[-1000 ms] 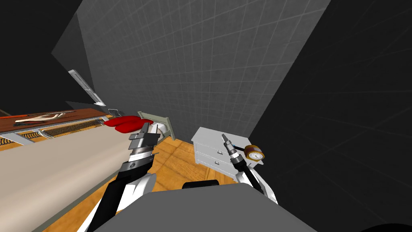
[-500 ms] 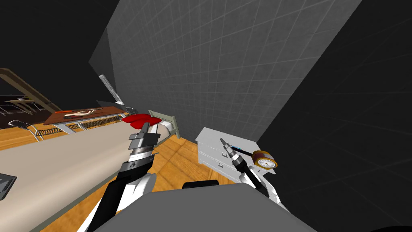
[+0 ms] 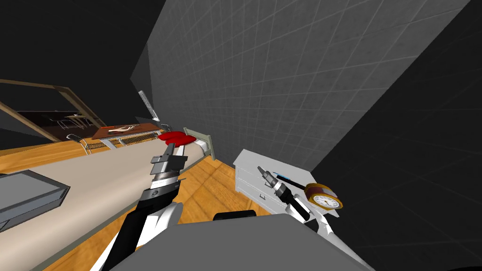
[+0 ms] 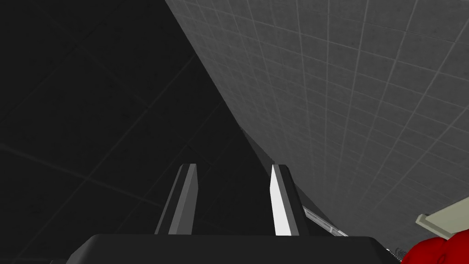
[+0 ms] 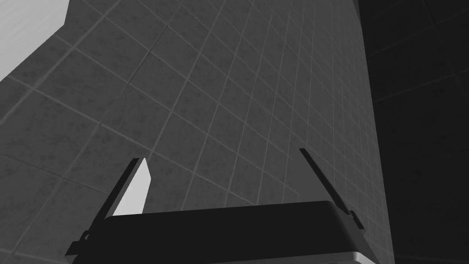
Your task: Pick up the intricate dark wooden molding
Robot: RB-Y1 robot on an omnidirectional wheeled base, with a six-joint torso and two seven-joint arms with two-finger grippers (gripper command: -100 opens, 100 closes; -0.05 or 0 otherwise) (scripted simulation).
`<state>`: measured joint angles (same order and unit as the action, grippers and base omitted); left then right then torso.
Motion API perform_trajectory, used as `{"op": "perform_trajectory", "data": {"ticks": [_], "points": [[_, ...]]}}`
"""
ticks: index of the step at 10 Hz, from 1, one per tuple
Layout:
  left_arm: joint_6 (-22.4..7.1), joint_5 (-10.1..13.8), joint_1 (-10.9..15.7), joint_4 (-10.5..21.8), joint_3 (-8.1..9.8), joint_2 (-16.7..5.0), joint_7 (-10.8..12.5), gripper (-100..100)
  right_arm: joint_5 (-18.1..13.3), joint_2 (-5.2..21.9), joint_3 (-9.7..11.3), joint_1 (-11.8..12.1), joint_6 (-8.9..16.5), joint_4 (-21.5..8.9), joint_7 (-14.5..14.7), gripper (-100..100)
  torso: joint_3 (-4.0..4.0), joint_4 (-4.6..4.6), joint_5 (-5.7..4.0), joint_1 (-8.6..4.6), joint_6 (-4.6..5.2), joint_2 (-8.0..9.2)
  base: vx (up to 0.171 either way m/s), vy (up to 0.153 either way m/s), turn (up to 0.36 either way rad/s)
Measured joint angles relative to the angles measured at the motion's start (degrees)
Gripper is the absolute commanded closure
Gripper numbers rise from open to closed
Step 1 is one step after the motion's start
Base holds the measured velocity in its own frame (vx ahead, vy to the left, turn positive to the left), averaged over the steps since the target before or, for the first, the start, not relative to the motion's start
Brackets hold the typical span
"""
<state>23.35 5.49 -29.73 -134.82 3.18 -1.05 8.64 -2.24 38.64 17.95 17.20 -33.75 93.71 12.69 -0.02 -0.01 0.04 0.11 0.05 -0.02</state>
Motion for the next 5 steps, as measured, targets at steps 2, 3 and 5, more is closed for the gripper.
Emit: {"op": "perform_trajectory", "data": {"ticks": [2, 3, 5], "points": [[0.0, 0.0, 0.0, 0.0, 0.0, 0.0, 0.0, 0, -0.98, 2.94, 1.22, -0.81, -1.3, -3.32, 0.87, -100, -0.01, 0.0, -0.01, -0.04, 0.01, -0.02, 0.029, 0.024, 0.151], [0.0, 0.0, 0.0, 0.0, 0.0, 0.0, 0.0, 0, -1.69, 4.72, 2.01, -1.14, -1.72, -4.92, 1.42, -100, -0.02, -0.01, -0.01, -0.01, -0.03, -0.04, 0.026, 0.018, 0.117], [0.0, 0.0, 0.0, 0.0, 0.0, 0.0, 0.0, 0, -2.91, 7.46, 3.31, -1.76, -2.29, -7.53, 2.41, -100, -0.01, 0.0, -0.01, -0.02, -0.02, -0.02, 0.022, 0.02, 0.153]]}}
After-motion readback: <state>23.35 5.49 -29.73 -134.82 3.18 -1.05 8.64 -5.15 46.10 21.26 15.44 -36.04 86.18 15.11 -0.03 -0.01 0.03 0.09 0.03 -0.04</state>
